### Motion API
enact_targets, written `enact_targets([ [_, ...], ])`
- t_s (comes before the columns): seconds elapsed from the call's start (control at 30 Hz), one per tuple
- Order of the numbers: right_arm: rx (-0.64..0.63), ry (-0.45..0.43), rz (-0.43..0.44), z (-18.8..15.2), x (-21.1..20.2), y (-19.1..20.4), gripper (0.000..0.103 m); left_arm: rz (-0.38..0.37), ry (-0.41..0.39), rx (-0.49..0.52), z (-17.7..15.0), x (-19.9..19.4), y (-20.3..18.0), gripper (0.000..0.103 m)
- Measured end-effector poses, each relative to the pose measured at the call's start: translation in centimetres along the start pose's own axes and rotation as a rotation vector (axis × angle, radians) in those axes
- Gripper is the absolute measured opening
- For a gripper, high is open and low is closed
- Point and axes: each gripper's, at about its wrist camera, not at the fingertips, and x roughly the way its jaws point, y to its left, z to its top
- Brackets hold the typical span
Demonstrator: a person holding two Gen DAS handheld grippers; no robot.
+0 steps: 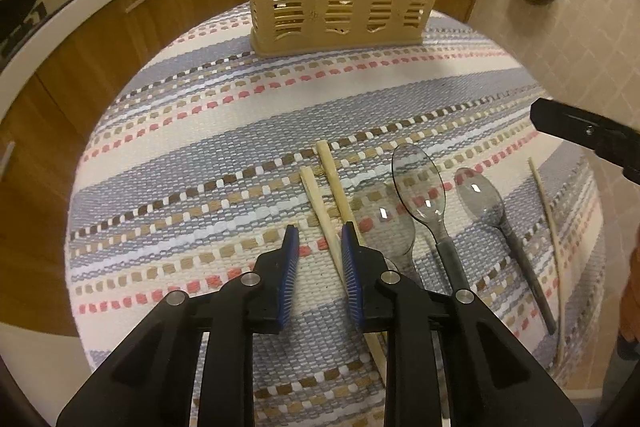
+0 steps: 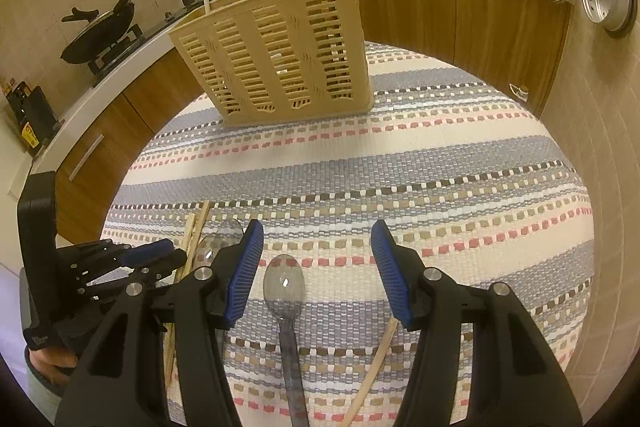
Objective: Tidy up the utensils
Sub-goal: 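Grasp another wooden chopstick with the left tool while the right tool grasps a clear spoon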
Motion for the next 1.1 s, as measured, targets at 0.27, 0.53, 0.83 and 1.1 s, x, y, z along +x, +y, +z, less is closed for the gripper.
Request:
enact_targets([
  [0.27,-0.130,0.173,-0.042,-0.2,2.4,2.1,0.052,0.000,0.023,0.003,0.9,0.4,0.5,0.004],
  [0.53,-0.225,0.362,-0.026,-2.2,5.1,4.1,0.032,-0.083,0.018,-0.106,0.2,-0.4,5.5,0.004],
  [0.83,-0.340,0.428,-0.129,-2.4,6.4,7.3,0.025,-0.138,0.083,-0.063,0.8,0.0,5.8,0.009],
  [1.1,-0.317,0.407,-0.097,-1.7,5.9,6.7,0.025,-0.046,0.201,0.160,1.6,0.3,2.9,0.012],
])
